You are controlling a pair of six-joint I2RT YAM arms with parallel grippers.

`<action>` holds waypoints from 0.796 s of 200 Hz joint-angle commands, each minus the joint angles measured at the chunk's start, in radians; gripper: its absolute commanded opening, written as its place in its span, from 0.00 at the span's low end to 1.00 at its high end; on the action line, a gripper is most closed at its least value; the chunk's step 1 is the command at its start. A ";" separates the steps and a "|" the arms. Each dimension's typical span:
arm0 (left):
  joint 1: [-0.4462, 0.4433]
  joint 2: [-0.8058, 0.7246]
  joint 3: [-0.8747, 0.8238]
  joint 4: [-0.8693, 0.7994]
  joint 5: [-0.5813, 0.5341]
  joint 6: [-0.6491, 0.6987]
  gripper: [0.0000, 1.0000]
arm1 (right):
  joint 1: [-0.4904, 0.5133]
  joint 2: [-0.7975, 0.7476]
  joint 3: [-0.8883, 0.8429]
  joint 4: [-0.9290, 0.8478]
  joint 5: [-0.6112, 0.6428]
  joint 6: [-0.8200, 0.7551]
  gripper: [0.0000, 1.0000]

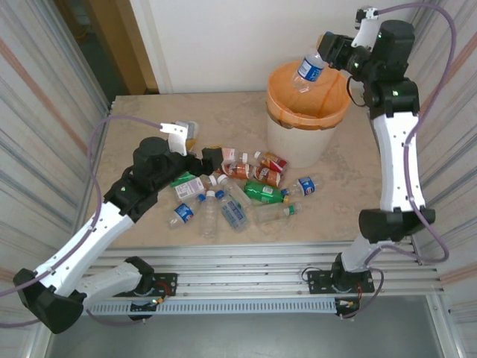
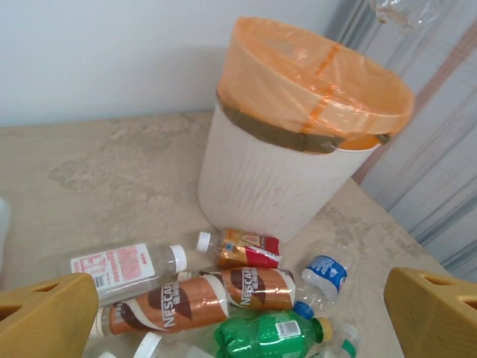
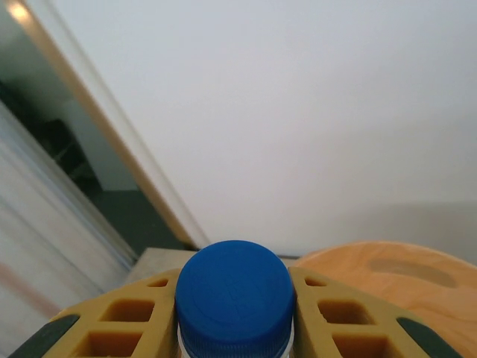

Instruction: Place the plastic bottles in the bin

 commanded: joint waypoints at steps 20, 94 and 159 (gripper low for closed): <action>0.053 0.014 -0.012 -0.032 -0.032 -0.056 0.99 | -0.009 0.177 0.118 -0.177 0.115 -0.115 0.00; 0.149 0.117 -0.001 -0.072 -0.003 -0.093 0.99 | 0.003 0.329 0.106 -0.285 0.227 -0.240 0.00; 0.234 0.235 0.055 -0.142 0.001 -0.088 0.99 | 0.041 0.367 0.035 -0.290 0.315 -0.309 0.03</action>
